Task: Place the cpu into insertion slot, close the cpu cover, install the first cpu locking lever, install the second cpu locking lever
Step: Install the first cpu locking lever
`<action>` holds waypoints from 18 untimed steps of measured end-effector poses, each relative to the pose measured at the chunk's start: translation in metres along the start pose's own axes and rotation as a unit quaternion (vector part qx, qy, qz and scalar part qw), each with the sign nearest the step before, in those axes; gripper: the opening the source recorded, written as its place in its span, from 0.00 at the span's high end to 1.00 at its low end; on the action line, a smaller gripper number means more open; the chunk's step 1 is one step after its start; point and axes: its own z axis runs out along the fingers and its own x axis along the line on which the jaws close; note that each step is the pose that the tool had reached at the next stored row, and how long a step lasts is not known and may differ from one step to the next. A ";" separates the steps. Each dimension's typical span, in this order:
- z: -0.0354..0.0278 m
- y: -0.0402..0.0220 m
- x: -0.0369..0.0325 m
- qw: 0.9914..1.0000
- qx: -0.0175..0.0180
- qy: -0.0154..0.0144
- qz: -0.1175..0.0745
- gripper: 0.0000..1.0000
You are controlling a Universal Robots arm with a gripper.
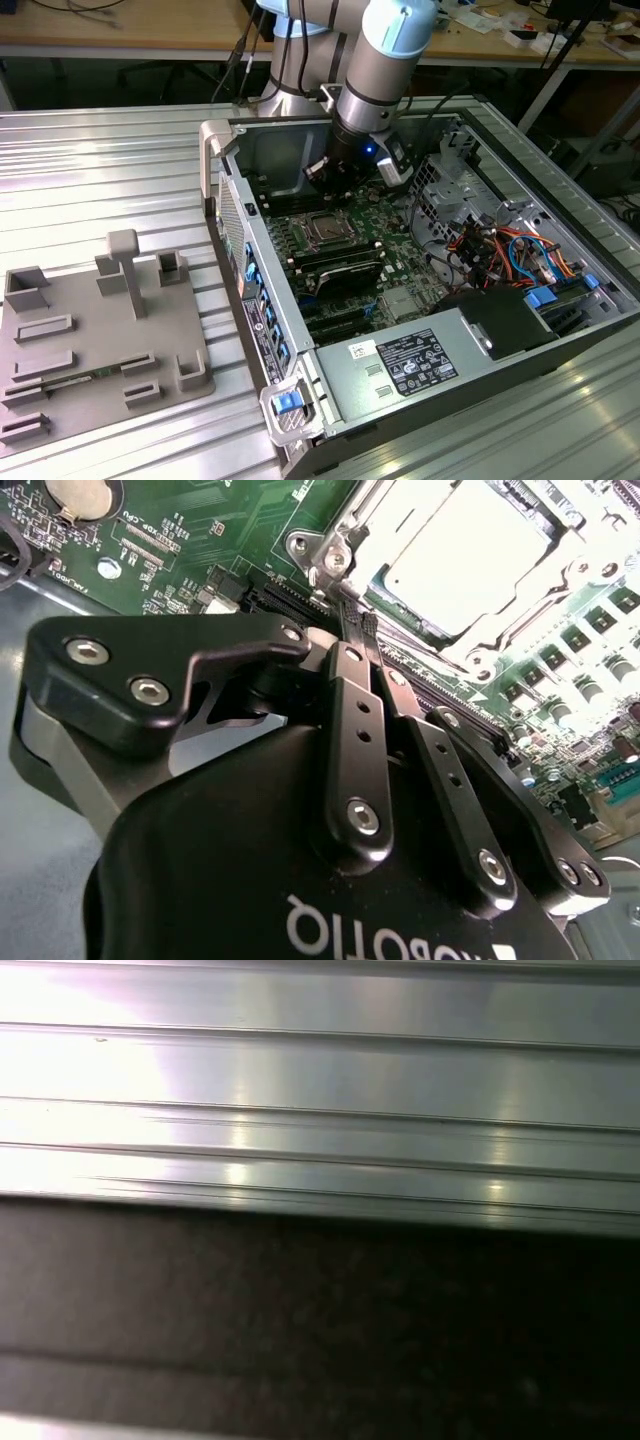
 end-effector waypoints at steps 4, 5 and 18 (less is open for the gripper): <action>-0.0001 -0.0019 0.0001 1.000 0.000 0.000 0.000 0.89; -0.0003 -0.0027 0.0002 1.000 0.000 0.000 0.000 0.89; -0.0056 -0.0027 0.0003 1.000 0.000 0.000 -0.001 0.89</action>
